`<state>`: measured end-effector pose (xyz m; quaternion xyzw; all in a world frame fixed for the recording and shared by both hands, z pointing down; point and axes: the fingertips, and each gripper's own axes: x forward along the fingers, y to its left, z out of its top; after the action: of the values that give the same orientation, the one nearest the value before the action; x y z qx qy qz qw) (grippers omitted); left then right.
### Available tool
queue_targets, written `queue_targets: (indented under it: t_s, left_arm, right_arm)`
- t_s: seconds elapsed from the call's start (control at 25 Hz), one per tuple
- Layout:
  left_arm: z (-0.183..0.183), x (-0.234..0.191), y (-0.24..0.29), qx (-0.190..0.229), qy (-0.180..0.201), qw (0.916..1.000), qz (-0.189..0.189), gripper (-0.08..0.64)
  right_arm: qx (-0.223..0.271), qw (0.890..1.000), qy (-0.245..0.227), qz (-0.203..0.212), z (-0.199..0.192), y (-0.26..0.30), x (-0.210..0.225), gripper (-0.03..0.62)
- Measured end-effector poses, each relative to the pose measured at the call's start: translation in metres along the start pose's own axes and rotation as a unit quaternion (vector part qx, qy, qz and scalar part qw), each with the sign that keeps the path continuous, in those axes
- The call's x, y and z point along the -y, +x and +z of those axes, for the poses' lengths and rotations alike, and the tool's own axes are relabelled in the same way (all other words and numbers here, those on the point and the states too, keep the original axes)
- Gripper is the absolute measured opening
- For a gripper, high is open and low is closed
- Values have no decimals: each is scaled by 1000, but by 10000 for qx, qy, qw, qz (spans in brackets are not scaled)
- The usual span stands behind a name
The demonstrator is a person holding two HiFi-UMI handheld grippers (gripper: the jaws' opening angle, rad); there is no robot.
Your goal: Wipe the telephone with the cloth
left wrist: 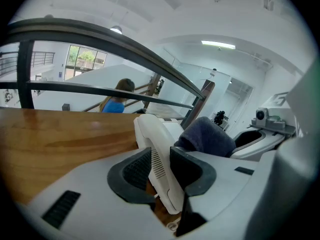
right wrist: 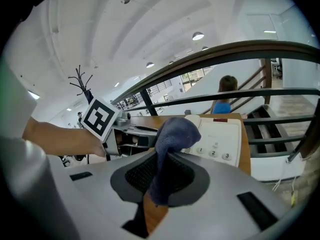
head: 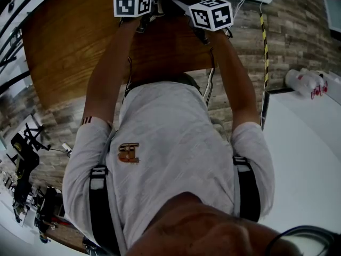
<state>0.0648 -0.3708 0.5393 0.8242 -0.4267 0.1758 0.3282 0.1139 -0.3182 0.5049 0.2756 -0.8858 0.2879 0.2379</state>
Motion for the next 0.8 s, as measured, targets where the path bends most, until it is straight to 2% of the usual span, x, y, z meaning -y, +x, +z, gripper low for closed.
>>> queue_targets:
  t_s: [0.16, 0.44, 0.8]
  left_arm:
    - [-1, 0, 0, 7, 9, 10000, 10, 129]
    - [-2, 0, 0, 15, 10, 10000, -13, 129]
    - [-2, 0, -2, 18, 23, 10000, -26, 129]
  right_arm:
    - [-25, 9999, 123, 16, -8, 17, -4, 72]
    - [-166, 9995, 76, -251, -21, 21, 14, 72]
    - [-400, 9951, 29, -901, -43, -9, 64, 72]
